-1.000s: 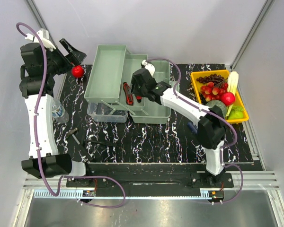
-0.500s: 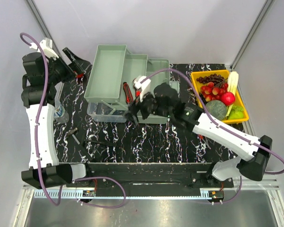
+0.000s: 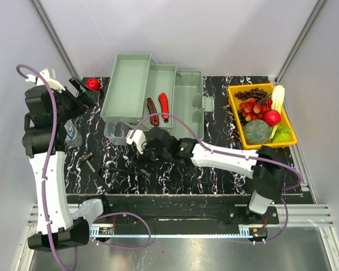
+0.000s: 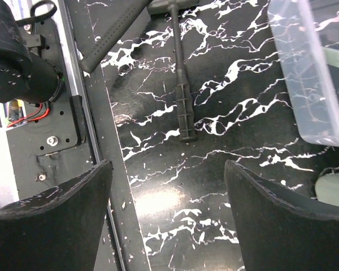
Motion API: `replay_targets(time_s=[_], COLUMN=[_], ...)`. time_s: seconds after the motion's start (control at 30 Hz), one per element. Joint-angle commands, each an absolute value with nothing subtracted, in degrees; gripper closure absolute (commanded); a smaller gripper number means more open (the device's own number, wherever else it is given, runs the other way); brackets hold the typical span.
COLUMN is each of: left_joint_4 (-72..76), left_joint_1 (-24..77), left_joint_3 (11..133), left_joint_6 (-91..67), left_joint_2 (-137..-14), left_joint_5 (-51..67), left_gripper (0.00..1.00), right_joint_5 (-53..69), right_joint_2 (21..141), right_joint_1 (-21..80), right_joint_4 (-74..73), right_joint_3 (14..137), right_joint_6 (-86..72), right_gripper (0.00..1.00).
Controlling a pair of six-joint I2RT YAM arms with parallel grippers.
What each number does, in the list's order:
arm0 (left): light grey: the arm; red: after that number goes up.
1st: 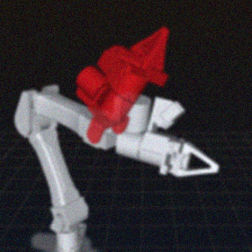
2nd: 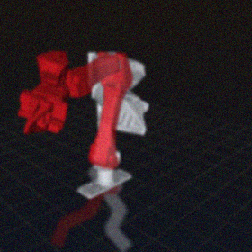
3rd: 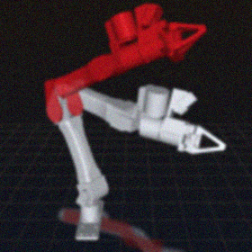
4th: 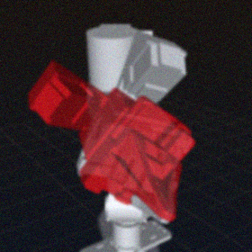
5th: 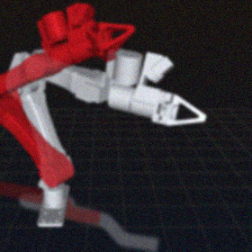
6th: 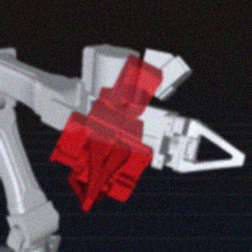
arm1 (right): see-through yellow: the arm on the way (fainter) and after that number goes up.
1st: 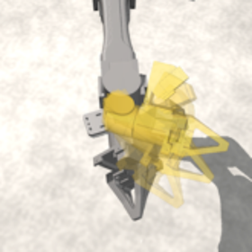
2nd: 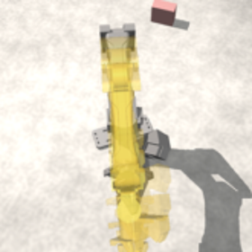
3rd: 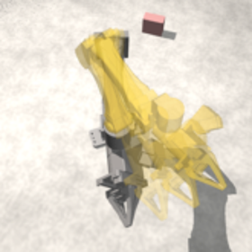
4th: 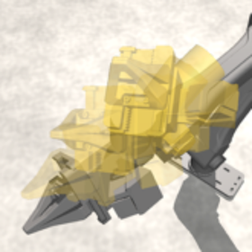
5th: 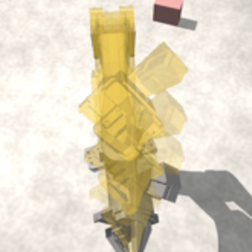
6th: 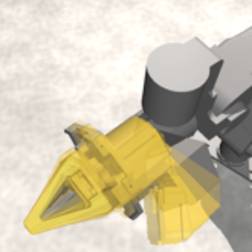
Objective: Pack the tool kit
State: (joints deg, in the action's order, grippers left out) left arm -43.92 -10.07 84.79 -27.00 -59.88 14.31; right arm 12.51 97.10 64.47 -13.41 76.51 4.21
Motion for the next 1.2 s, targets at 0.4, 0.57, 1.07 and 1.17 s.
replay_targets(time_s=[0.4,0.57,1.07,1.17], left_joint_4=[-51.94,-52.29,-49.22,-49.4], left_joint_1=[-9.58,-9.58,-9.58,-9.58], left_joint_3=[80.6,82.26,84.29,84.38], left_joint_6=[-24.96,-25.22,-24.34,-24.52], left_joint_2=[-55.37,-54.58,-57.48,-57.74], left_joint_5=[5.02,5.01,17.31,21.61], left_gripper=[0.01,0.01,0.01,0.01], right_joint_5=[1.58,-1.84,-3.26,-2.81], right_joint_2=[117.59,121.02,127.0,124.82], right_joint_1=[69.17,70.05,72.16,72.16], right_joint_4=[-1.06,-0.62,-10.26,-12.84], right_joint_3=[83.06,83.67,87.18,85.88], right_joint_6=[7.65,7.64,9.58,7.3], right_gripper=[0.28,0.4,0.86,0.98])
